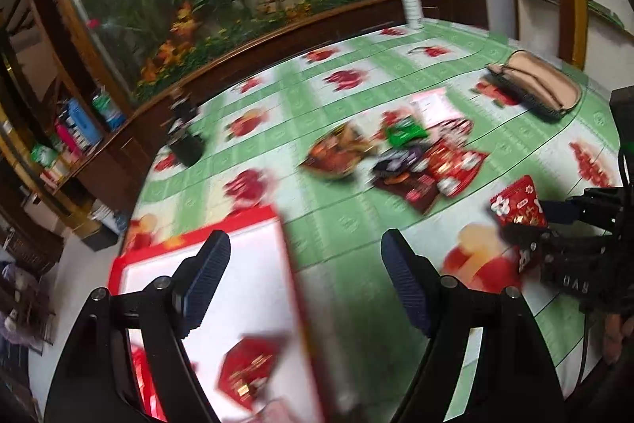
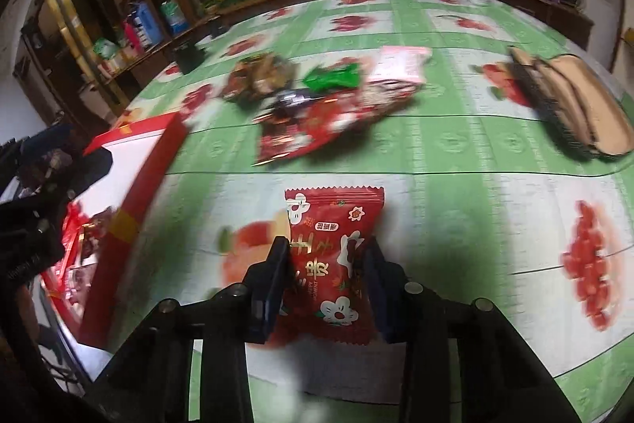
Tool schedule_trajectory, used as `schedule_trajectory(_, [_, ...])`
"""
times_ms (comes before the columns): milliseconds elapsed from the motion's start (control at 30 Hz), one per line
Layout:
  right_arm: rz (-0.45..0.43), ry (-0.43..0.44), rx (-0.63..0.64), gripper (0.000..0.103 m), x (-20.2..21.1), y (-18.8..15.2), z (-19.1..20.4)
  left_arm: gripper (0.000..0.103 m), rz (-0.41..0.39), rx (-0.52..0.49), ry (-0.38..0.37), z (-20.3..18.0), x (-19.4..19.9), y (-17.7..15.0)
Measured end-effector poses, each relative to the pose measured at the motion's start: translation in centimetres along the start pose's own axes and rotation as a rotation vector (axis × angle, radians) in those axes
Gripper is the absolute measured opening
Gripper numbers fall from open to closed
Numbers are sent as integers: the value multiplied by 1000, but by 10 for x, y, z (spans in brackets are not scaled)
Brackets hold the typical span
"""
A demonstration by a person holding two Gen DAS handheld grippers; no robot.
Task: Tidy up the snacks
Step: 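Grasp the red flower-print packet with the right tool while the left tool returns to the pile, then grasp a red packet at the pile with the left tool while the right tool holds its packet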
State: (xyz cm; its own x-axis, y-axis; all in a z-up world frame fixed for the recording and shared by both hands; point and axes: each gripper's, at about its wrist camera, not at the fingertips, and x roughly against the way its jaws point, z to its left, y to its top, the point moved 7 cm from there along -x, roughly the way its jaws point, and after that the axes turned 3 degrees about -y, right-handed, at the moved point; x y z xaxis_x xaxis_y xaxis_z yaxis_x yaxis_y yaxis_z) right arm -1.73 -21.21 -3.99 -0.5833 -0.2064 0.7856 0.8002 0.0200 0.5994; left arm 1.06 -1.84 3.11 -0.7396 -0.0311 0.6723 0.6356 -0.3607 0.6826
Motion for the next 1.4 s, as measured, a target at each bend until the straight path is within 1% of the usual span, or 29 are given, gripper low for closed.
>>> schedule_trajectory(33, [-3,-10,-24,38,2,2,-11,79,0,-8,-15,-9,-5,6])
schedule_trajectory(100, [-20,-55,-95,38,6,7,-49,79,1,-20,-44,-23,-14,16])
schedule_trajectory(167, [-40,-92,-138,38,10,11,-76,79,18,-38,-73,-42,-29,27])
schedule_trajectory(200, [-47,-88,-159,38,11,12,-86,79,29,-44,-89,-49,-38,32])
schedule_trajectory(267, [-61,-47,-197,39,13,14,-99,79,38,-45,-115,-61,-49,41])
schedule_trajectory(333, [-69,-21,-211,39,13,15,-101,78,58,-44,-139,-72,-61,48])
schedule_trajectory(400, [-75,-31,-191,39,10,17,-99,78,85,-46,-188,-84,-71,52])
schedule_trajectory(467, [-75,-43,-170,40,9,18,-96,78,101,-46,-212,-93,-79,54])
schedule_trajectory(533, [-75,-48,-159,42,7,21,-94,78,119,-45,-220,-98,-86,55])
schedule_trajectory(667, [-74,-51,-148,42,6,23,-93,78,164,-18,-261,-106,-102,53])
schedule_trajectory(700, [-75,-51,-148,42,6,22,-93,78,175,-16,-266,-108,-107,51])
schedule_trajectory(767, [-74,-50,-150,42,6,22,-93,78,180,-20,-247,-107,-112,47])
schedule_trajectory(833, [-75,-49,-151,42,6,22,-92,78,189,-11,-261,-107,-114,42])
schedule_trajectory(867, [-75,-48,-151,42,6,22,-92,75,191,23,-300,-105,-115,41])
schedule_trajectory(900, [-75,-47,-152,42,7,21,-92,63,186,42,-303,-101,-114,41])
schedule_trajectory(933, [-76,-47,-152,42,7,21,-92,55,178,32,-283,-98,-113,40])
schedule_trajectory(967, [-76,-47,-151,42,7,21,-92,41,175,20,-270,-97,-113,40])
schedule_trajectory(1000, [-76,-46,-152,42,7,21,-92,30,170,9,-264,-96,-112,40])
schedule_trajectory(1033, [-76,-46,-152,41,6,21,-92,27,169,6,-266,-95,-111,39])
schedule_trajectory(1100, [-76,-45,-154,41,7,21,-92,16,166,11,-285,-92,-107,36])
schedule_trajectory(1167, [-77,-42,-159,40,7,21,-93,12,162,22,-311,-90,-101,31])
schedule_trajectory(1267, [-78,-38,-168,40,8,20,-94,11,150,31,-314,-87,-94,25])
schedule_trajectory(1367, [-78,-44,-164,40,8,21,-93,12,172,44,-318,-82,-95,25])
schedule_trajectory(1400, [-78,-44,-164,41,7,21,-93,16,175,48,-318,-81,-94,24])
